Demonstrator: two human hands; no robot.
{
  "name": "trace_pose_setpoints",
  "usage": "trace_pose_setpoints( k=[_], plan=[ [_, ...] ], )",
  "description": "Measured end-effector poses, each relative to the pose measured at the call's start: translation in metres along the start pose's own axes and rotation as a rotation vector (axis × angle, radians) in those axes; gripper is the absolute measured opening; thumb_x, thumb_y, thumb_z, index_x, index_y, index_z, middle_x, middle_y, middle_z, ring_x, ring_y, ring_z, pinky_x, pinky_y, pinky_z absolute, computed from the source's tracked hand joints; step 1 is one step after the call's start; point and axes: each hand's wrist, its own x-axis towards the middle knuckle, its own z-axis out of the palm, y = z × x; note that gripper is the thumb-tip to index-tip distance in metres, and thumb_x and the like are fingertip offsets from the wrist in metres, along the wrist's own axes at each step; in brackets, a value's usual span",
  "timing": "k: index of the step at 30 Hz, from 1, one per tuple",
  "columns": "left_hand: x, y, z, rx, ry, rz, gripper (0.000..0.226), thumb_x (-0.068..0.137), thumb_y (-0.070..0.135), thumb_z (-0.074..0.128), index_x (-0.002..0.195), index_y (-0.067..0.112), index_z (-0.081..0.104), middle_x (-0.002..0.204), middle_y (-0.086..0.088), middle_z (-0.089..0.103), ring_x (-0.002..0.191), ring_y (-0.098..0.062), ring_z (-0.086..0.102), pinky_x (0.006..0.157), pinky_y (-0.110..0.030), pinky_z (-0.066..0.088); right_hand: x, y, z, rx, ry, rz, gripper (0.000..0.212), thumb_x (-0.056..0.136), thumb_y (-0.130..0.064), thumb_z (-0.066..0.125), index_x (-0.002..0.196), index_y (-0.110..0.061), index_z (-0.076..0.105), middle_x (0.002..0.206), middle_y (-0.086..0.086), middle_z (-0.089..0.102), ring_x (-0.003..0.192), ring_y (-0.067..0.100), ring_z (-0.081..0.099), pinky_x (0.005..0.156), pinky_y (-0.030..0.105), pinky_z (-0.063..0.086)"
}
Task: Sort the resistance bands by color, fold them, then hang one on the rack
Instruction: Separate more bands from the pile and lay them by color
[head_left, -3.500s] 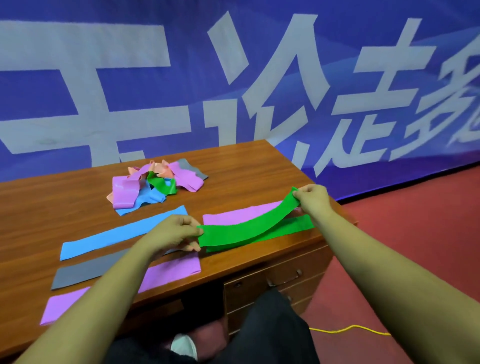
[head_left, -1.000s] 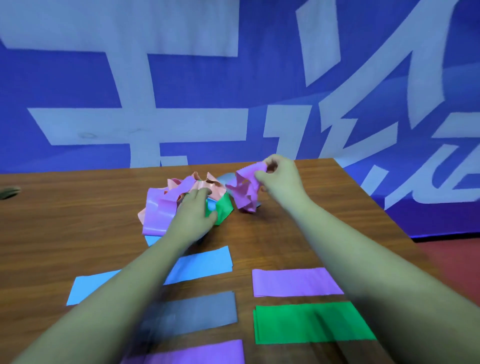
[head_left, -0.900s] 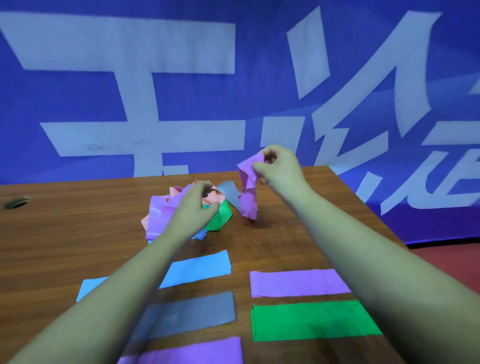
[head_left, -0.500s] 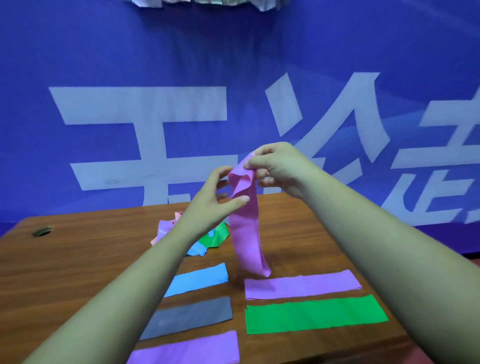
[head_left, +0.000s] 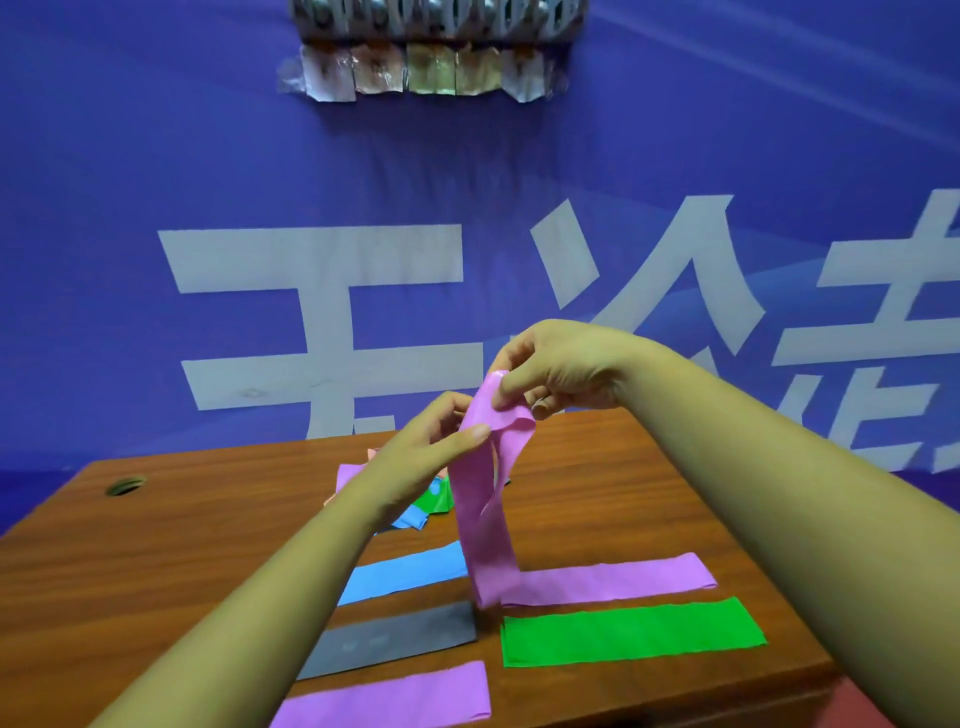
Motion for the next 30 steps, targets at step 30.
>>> trace_pose_setpoints(
  k=[30],
  plan=[
    [-0.041,-0.034,0.018,-0.187,0.424,0.069,0.013,0.092,0.009,0.064,0.104,0.004,0.064,0.092,-0.012,0.068,0.084,-0.014,0.061,0.074,-0.023,0.051,-0.012,0.066,0.082,0.211,0.367,-0.315,0.006,0.088,-0.011,0.069,0.090,-0.008,0.074,0.089,0.012,0.073,0.080,0.015,0.064,0.078,0.041,0.055]
  ],
)
